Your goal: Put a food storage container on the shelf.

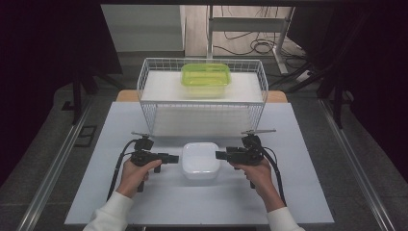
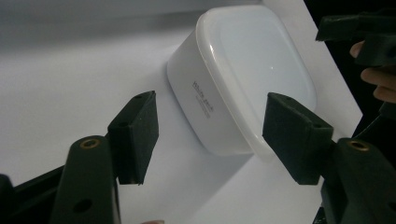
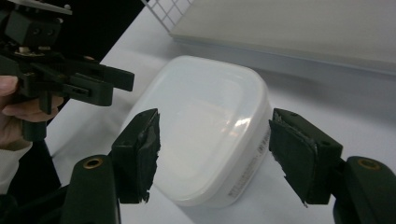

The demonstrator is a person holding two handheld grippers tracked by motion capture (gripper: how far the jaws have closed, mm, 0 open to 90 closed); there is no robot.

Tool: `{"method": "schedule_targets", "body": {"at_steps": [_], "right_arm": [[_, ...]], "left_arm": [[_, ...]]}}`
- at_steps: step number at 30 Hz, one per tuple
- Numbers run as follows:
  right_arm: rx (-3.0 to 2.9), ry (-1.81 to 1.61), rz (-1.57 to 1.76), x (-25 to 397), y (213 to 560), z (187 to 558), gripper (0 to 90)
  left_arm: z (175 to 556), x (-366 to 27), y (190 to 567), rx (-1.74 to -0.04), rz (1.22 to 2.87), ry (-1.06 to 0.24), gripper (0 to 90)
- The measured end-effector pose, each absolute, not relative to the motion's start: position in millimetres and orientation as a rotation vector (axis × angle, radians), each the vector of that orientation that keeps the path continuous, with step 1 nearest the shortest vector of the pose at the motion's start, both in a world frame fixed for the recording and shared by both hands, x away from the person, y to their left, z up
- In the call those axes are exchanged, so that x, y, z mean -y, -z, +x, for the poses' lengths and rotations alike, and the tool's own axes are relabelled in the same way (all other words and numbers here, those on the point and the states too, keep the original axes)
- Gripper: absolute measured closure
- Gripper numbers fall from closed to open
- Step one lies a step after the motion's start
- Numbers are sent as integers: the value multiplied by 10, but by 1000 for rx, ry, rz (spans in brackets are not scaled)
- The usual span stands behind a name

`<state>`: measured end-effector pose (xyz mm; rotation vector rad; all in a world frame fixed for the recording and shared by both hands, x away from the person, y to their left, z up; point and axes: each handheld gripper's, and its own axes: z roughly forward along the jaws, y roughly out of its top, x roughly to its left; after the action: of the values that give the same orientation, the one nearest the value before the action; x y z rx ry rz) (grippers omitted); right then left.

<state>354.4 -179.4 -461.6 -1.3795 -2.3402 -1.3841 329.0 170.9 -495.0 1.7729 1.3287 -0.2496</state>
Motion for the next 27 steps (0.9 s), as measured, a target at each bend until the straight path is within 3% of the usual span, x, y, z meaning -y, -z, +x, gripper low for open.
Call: {"method": "schedule_targets", "body": {"at_steps": [15,21,27], "right_arm": [[2229,1300,-1387,1798,4893,3661,501],[2179,1299,-1376,1810,4935,3679,584],[2124,1289,-1413,1832,4964,3678,667]], "left_arm": [[3375,-1576,5066,-1311,1708,361,492],[3388,-1547,5099,-1297,1703,413,616],[3358,-1524,5101,-1316,1686,420,664]]}}
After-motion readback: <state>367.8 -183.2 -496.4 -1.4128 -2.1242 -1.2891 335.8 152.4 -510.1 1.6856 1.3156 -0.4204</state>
